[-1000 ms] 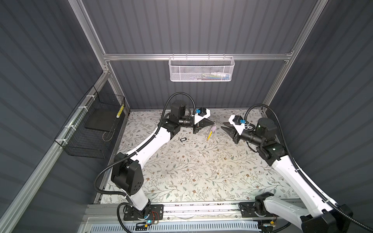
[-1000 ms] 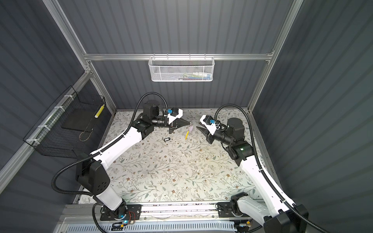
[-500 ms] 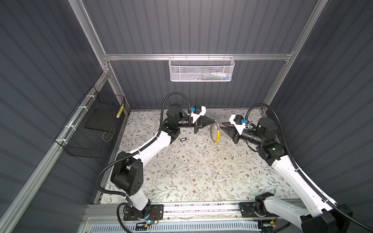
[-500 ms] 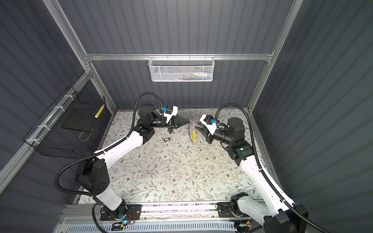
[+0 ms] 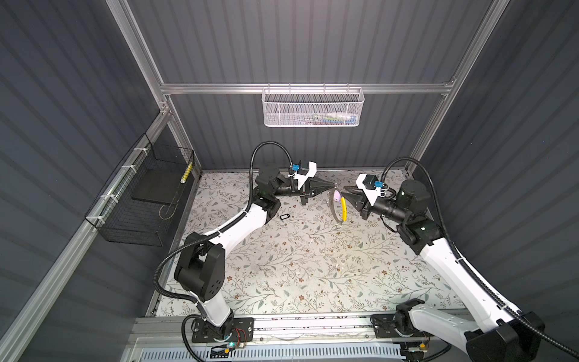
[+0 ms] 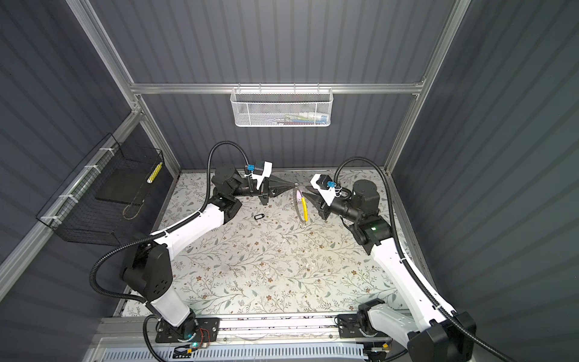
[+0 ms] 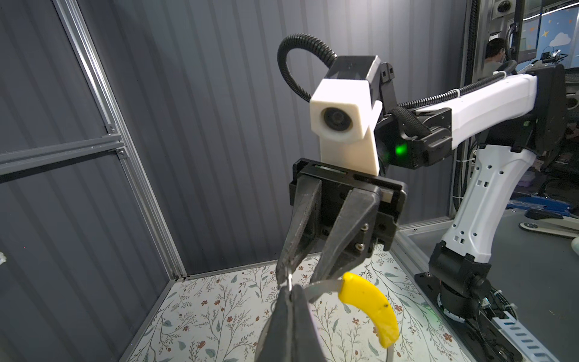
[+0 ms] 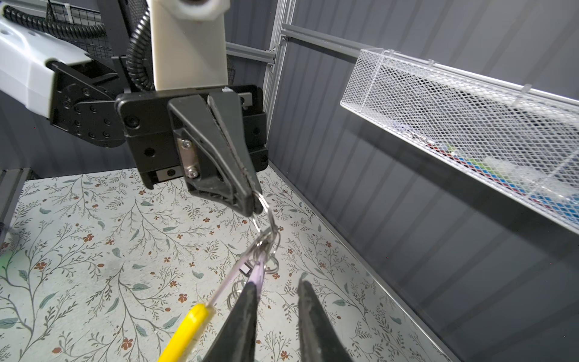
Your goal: Put the keys on the keyring
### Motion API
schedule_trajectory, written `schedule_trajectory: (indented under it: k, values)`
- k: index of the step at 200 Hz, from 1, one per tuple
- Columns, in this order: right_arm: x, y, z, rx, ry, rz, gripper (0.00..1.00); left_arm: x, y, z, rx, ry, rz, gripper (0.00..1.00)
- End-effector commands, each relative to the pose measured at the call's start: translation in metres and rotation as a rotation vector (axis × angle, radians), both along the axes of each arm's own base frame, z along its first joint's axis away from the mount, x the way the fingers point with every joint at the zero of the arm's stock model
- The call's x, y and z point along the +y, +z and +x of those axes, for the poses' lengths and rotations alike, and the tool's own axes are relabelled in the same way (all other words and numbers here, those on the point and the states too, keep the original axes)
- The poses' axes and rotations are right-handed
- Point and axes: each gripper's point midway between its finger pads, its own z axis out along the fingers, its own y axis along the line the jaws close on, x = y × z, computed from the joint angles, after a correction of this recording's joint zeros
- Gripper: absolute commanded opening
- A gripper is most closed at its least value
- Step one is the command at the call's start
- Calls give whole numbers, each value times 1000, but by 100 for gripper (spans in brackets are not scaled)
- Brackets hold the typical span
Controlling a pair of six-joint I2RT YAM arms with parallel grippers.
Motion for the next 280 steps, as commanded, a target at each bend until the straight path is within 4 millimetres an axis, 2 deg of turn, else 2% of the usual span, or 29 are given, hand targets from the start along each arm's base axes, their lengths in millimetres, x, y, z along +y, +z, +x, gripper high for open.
schedule_trajectory:
  k: [1,52,74,105,107,111,156,161,167,231,280]
  values:
    - [-2,22,-1,-61,-2,27,27,1,-1,0,-5,-18,-6,0]
    - [0,23,1,-63,5,19,27,-2,-10,3,-12,-25,43,0]
    - [0,8,5,-1,-2,5,28,-3,-12,3,-26,-21,69,0]
    - [7,-10,-3,65,59,30,33,-3,-17,5,-24,-12,83,0]
    - [7,-11,-3,69,57,32,33,-3,-7,5,-46,-11,70,0]
    - [7,-13,-2,75,54,34,34,-3,-3,5,-54,-11,66,0]
    - [6,-26,-2,111,49,25,40,-4,-3,5,-57,-13,69,0]
    - [7,-38,4,143,42,14,40,-4,-3,5,-59,-14,68,0]
    - [6,-41,6,145,33,12,40,-4,-3,4,-59,-15,69,0]
    - [15,-40,16,166,67,43,41,-6,-1,0,-65,-38,69,0]
    - [20,-29,16,133,112,76,40,-9,-3,-4,-60,-55,75,0]
